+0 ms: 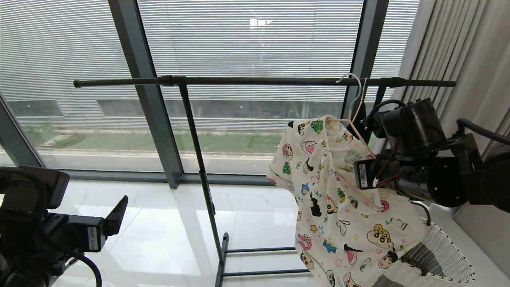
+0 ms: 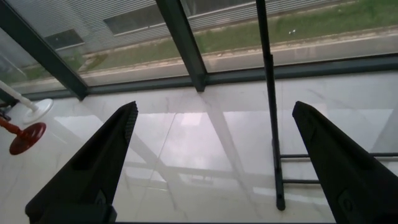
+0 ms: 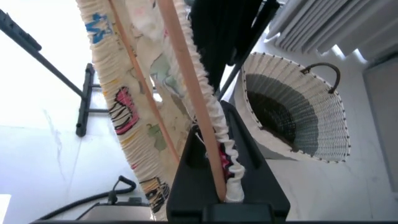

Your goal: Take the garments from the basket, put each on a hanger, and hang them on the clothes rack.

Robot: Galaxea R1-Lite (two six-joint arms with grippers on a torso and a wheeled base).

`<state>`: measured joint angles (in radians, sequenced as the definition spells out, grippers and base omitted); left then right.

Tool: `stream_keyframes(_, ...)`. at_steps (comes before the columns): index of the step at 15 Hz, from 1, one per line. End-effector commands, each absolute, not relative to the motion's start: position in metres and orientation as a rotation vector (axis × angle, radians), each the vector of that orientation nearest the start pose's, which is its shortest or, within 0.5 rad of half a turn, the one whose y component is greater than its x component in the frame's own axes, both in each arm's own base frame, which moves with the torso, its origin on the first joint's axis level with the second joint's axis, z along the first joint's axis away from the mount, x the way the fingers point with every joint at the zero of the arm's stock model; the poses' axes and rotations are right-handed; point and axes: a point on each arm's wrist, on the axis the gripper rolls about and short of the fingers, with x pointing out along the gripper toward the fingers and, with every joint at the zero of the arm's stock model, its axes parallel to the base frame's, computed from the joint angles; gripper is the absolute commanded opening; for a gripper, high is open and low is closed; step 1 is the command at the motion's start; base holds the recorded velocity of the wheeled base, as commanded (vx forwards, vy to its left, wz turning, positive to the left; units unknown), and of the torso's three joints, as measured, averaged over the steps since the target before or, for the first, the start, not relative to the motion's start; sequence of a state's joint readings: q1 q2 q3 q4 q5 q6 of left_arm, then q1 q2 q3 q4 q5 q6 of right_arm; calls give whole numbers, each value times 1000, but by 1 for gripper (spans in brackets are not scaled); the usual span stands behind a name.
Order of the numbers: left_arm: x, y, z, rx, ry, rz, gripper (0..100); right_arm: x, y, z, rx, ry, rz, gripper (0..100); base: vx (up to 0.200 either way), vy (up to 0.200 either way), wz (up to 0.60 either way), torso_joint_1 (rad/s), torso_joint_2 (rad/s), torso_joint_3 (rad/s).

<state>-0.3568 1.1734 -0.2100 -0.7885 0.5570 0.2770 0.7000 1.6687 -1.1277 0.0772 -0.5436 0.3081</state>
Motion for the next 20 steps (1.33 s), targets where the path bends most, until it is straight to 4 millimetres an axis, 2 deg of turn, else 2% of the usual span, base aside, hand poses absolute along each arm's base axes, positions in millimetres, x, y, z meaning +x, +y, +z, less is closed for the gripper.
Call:
stream_keyframes(1, 138, -39, 159, 352, 184, 175, 100, 236, 182, 217, -59, 512, 66, 0, 200, 0, 0, 7, 2, 2)
stream_keyframes(12, 137, -42, 159, 355, 179, 157, 100, 234, 181, 219, -70, 495, 29, 0, 200, 0, 0, 2, 3, 2)
stream_keyframes(16, 137, -42, 160, 351, 174, 154, 100, 235, 182, 217, -76, 501, 28, 0, 0, 0, 0, 0, 0, 0)
stream_keyframes(20, 137, -42, 160, 351, 174, 153, 100, 252, 184, 208, -117, 524, 13, 0, 0, 0, 0, 0, 0, 0)
